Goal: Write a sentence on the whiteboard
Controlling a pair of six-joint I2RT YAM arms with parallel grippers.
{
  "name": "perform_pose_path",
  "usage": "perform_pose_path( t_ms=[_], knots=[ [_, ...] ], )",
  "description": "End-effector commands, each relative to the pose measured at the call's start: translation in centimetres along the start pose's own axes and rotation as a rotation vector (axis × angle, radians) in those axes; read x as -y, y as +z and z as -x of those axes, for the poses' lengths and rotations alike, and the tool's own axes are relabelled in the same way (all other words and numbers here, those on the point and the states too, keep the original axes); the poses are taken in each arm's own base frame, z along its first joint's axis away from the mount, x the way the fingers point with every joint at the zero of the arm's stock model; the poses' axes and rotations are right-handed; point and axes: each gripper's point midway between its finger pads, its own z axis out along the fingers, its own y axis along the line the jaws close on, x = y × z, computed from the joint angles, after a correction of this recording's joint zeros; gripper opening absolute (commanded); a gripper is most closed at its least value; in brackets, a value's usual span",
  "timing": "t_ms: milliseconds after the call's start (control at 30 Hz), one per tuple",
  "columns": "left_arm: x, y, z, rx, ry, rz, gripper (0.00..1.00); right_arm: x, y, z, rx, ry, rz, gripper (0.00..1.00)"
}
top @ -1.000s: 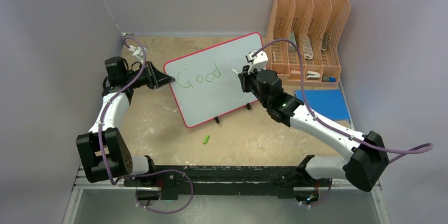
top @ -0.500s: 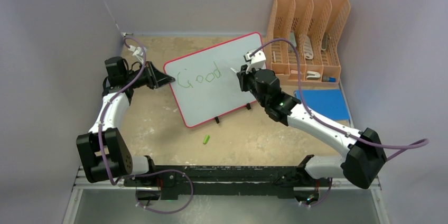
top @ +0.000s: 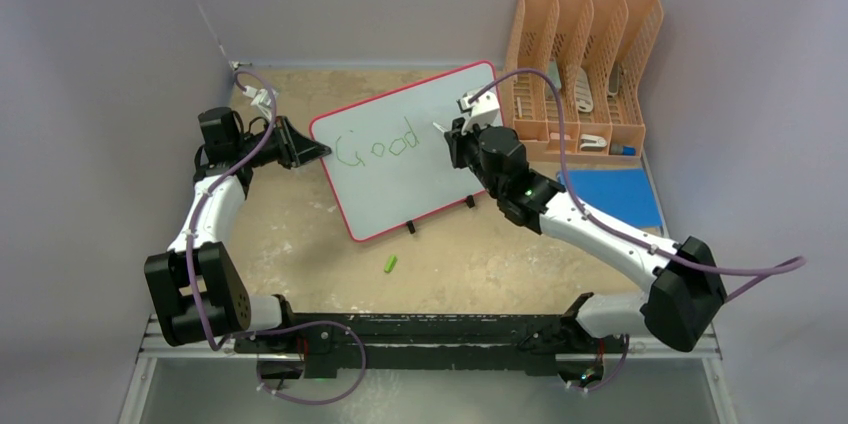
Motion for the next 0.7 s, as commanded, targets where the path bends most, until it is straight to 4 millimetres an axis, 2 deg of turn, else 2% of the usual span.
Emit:
perform_pose_path(
  t_ms=[0, 433, 667],
  knots=[
    [0.0, 0.5, -0.3, -0.015, 0.017, 0.018, 0.00, -0.6, 0.3, 3.6, 0.093, 0.012, 0.019, 0.00],
    [0.0, 0.5, -0.3, -0.016, 0.018, 0.019, 0.00, -0.3, 0.8, 1.6, 0.034, -0.001, 0.000, 0.00],
    [0.0, 0.5, -0.3, -0.014, 0.018, 0.021, 0.00, 0.0, 0.0, 0.8, 0.013, 0.011, -0.004, 0.00]
  ],
)
